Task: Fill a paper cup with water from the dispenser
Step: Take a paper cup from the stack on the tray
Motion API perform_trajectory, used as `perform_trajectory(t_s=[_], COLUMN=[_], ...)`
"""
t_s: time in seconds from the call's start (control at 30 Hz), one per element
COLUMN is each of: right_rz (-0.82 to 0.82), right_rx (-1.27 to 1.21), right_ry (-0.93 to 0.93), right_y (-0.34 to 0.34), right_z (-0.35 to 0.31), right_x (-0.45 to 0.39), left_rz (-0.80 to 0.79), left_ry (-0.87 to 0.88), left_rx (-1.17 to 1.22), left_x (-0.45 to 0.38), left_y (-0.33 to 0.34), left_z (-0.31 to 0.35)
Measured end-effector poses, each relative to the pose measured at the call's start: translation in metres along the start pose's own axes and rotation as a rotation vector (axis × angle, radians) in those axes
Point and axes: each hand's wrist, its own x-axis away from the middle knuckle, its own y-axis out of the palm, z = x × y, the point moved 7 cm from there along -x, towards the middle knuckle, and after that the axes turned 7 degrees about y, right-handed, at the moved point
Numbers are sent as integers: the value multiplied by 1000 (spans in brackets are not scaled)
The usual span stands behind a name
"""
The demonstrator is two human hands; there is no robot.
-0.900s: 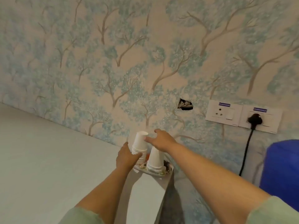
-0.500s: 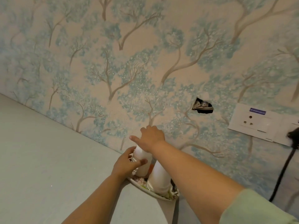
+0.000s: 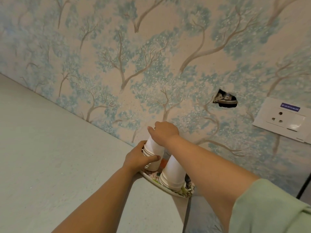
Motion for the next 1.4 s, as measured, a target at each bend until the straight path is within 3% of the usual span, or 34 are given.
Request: perform_trajectory(t_s=[0.33,0.53,0.63,0.73,0.83,0.9,1.1,1.27,1.33,1.4], right_rz=[151,460,478,231,-10,-79,-146,-112,-93,-91], right_rx=[-125,-416,-833,-1643,-2219,-2361,-2329,-2184,-2119,-2046], right_ry=[-136,148,349,568,592,544,560,636,677,723], right_y=[-36,-96,-96,-60,-31,-15,-1,1,3,8], right_z=[8,48,73,85,77,69,61,79,93,105], right_x=[-5,5,29,65,119,154,298,440,495,541], left_rz=[-17,-27,-2,17,42,75,116,295,257,59], left_ry=[9,45,86,81,37,36,15,111,136,35], left_rx=[-21,-16,-72,-130,-88,-105,-107,35,104,187], left_x=[0,5,11,26,56,76,179,301,353,395], left_y=[2,0,-4,-5,-6,-9,-13,-5,21,66], left_z=[-3,-1,8,17,25,28,58,117,142,151])
